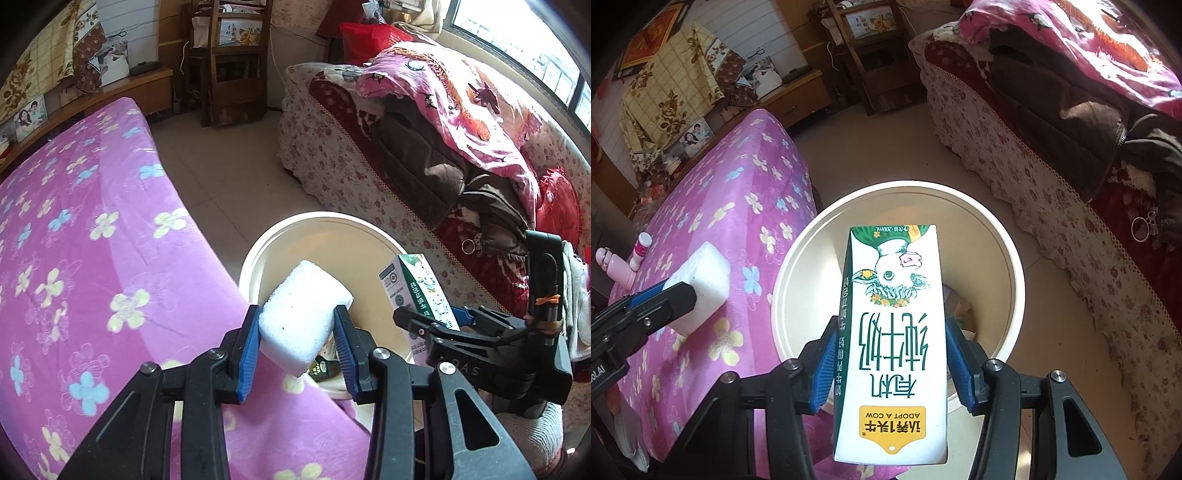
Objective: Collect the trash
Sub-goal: 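Open both tools to drop the milk carton and sponge into the bin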
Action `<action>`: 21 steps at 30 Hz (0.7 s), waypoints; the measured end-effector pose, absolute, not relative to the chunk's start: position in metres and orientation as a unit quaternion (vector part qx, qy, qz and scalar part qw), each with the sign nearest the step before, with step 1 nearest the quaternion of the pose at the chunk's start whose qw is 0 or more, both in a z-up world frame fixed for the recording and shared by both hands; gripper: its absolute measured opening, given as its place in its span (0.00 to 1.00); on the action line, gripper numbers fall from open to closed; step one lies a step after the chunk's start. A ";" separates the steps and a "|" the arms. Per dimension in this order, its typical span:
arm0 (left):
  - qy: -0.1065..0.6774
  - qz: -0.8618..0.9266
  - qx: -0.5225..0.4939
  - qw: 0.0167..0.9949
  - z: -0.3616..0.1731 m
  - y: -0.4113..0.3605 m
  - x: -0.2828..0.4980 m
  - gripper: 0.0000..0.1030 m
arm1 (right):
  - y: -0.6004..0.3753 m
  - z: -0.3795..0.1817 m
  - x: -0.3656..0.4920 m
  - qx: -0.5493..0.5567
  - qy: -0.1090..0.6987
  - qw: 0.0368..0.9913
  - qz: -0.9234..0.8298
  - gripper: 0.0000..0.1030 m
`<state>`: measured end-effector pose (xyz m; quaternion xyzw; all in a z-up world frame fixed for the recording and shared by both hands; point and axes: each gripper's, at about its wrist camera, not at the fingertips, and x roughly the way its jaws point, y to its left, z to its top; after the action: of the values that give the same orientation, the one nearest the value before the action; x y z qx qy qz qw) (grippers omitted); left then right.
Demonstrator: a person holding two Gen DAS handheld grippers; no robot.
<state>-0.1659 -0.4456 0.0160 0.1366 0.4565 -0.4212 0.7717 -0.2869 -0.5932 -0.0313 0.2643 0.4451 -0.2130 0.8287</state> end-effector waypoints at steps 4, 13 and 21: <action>0.459 -0.422 0.134 0.770 0.013 -0.450 -0.165 0.42 | -0.598 -0.035 -0.285 0.270 0.445 0.826 -0.216 0.55; 0.453 -0.426 0.121 0.773 0.014 -0.448 -0.164 0.58 | -0.606 -0.037 -0.281 0.295 0.434 0.823 -0.218 0.68; 0.428 -0.415 0.117 0.794 0.024 -0.432 -0.166 0.68 | -0.589 -0.021 -0.287 0.284 0.417 0.837 -0.213 0.68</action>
<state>-0.1659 -0.4321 0.0244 0.1165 0.4282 -0.4155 0.7940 -0.2872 -0.5894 -0.0210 0.2843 0.4170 -0.2125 0.8367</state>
